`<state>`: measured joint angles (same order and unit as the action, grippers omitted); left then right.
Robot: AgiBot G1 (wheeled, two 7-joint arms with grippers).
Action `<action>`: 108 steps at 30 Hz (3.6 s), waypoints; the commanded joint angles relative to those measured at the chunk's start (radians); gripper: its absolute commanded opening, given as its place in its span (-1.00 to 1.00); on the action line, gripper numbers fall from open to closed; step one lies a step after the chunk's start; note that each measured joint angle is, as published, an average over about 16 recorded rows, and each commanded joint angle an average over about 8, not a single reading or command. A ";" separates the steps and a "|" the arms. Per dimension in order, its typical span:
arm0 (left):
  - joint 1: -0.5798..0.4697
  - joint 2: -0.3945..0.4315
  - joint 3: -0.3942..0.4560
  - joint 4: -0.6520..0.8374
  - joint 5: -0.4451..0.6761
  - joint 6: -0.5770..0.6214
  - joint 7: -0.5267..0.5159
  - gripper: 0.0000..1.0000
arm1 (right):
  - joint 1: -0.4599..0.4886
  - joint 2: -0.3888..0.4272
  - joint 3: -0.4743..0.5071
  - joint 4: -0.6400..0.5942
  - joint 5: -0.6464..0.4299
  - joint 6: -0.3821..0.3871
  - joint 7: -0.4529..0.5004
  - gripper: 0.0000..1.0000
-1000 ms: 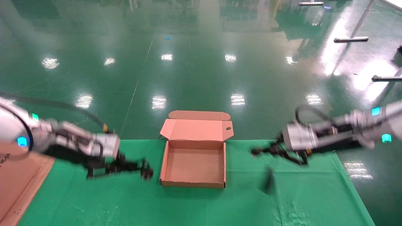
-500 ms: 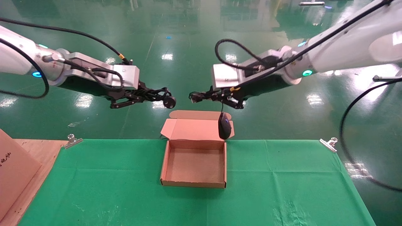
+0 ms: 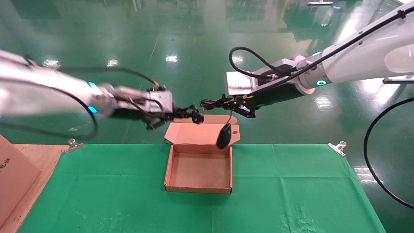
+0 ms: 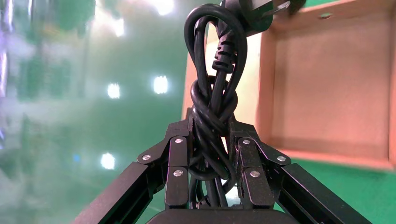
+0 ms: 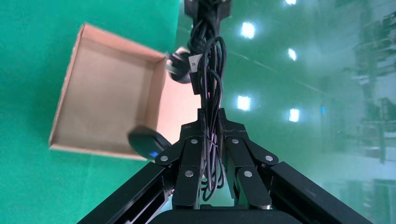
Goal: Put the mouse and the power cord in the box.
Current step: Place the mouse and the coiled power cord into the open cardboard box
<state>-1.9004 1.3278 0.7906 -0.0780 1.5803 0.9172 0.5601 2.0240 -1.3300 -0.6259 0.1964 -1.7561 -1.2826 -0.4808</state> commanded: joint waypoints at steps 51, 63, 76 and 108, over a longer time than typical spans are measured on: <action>0.284 -0.103 0.242 -0.261 -0.324 -0.202 -0.184 1.00 | -0.087 -0.041 -0.020 0.004 0.042 0.008 -0.049 -1.00; 0.329 -0.395 0.116 -0.223 -0.499 0.002 0.010 1.00 | -0.234 -0.051 -0.270 0.371 0.141 0.210 0.221 -1.00; 0.378 -0.435 0.085 -0.130 -0.540 0.006 0.097 1.00 | -0.334 -0.046 -0.583 0.480 0.200 0.603 0.376 -1.00; 0.406 -0.439 0.040 -0.168 -0.568 0.049 0.064 1.00 | -0.406 0.005 -0.606 0.477 0.272 0.618 0.431 1.00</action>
<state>-1.4906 0.8860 0.8257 -0.2557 1.0097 0.9706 0.6172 1.6126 -1.3174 -1.2226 0.6798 -1.4767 -0.6734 -0.0477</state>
